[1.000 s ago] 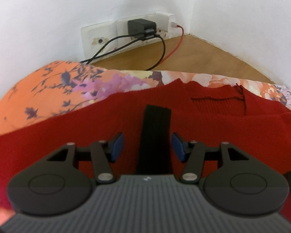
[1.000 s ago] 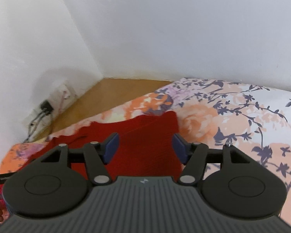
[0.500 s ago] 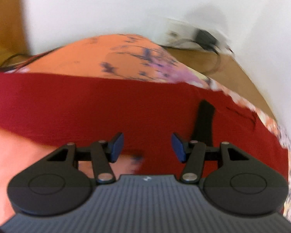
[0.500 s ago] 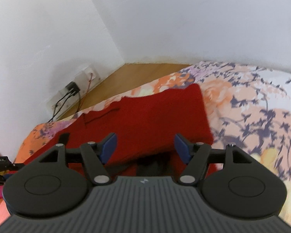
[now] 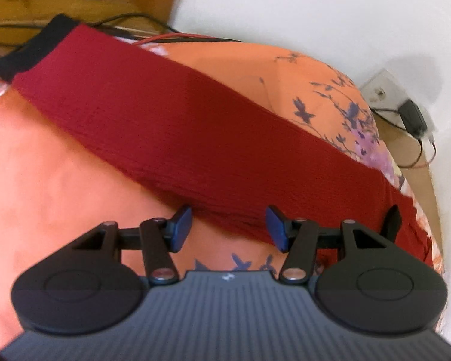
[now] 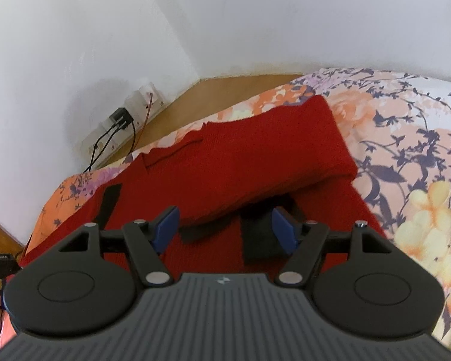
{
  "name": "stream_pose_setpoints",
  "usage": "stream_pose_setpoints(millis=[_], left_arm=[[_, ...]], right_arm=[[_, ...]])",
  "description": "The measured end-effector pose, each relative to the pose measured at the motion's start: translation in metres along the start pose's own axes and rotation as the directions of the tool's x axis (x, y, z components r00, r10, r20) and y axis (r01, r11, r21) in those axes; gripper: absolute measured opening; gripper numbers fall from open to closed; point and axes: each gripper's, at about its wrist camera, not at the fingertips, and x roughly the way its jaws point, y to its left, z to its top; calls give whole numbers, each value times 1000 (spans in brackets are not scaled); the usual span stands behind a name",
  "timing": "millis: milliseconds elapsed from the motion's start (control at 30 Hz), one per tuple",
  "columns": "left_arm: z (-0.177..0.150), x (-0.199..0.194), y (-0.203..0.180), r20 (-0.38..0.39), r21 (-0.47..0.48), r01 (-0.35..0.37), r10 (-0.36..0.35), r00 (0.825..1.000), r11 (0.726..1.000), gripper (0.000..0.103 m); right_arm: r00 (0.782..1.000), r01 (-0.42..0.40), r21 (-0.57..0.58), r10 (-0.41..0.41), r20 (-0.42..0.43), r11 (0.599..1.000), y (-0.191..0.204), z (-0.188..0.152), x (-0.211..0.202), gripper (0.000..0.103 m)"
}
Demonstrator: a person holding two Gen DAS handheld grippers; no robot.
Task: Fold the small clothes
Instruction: 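Lift the held sleeve with the left gripper and fold it across the cardigan front, then open the left gripper to release the folded sleeve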
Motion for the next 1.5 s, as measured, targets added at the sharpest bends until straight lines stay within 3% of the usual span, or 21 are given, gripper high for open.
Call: stream_pose_setpoints(millis=[500, 567, 600, 733, 967, 1233, 1367, 1500], left_arm=[[9, 7, 17, 95, -28, 56, -54, 994, 998, 55], [7, 6, 17, 101, 4, 70, -71, 992, 998, 41], [5, 6, 17, 101, 16, 84, -85, 991, 996, 27], [2, 1, 19, 119, 33, 142, -145, 982, 989, 20], [-4, -36, -1, 227, 172, 313, -346, 910, 934, 16], [-22, -67, -52, 294, 328, 371, -467, 834, 869, 16], [-34, -72, -86, 274, 390, 401, -520, 809, 829, 16], [-52, -71, -122, 231, 458, 410, -551, 802, 789, 16]], right_arm=[[999, 11, -34, -13, -36, 999, 22, -24, 1, 75], [999, 11, -32, -12, -42, 999, 21, -26, 0, 75], [999, 11, -32, -13, -43, 999, 20, -27, 0, 75], [999, 22, -24, -23, -44, 999, 15, -28, -2, 76], [999, 25, -7, -26, -29, 1000, 4, -22, -6, 76], [1000, 19, -13, -19, -10, 1000, -1, -14, -11, 76], [1000, 23, -7, -23, -6, 1000, -8, -12, -14, 76], [1000, 30, 5, -30, 3, 1000, -15, -11, -17, 76]])
